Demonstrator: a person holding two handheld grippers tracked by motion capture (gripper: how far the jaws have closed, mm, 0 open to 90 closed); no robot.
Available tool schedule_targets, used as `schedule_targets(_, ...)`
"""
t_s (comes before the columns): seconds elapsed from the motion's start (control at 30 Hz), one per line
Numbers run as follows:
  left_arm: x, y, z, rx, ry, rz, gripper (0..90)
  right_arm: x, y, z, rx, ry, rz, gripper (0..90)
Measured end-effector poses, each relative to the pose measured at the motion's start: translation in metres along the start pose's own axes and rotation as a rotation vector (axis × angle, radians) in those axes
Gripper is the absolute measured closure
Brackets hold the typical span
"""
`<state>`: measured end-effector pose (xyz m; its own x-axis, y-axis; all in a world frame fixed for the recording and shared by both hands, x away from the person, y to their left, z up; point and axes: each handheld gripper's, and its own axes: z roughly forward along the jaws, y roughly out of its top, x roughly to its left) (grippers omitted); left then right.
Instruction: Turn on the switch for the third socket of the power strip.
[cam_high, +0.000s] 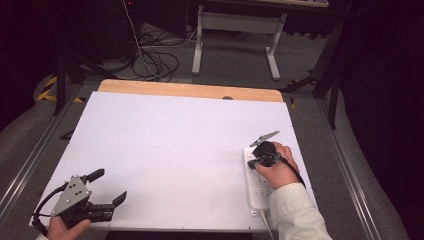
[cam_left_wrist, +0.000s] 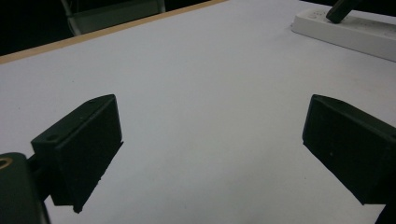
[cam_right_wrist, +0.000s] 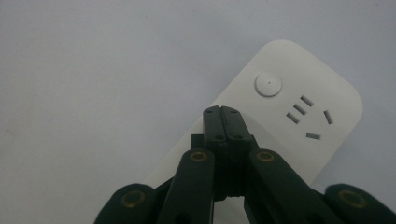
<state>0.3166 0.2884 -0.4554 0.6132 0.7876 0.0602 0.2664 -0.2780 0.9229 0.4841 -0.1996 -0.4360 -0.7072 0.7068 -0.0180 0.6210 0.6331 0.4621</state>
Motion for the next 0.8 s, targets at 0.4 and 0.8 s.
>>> schedule_targets(0.4,0.000,0.000,0.000,0.000,0.000,0.001,5.0,0.001,-0.001,0.000,-0.011,-0.007,-0.001,90.0)
schedule_targets(0.8,-0.001,0.000,0.001,0.000,0.002,-0.015,5.0,0.003,-0.004,-0.026,-0.178,0.004,-0.026,90.0)
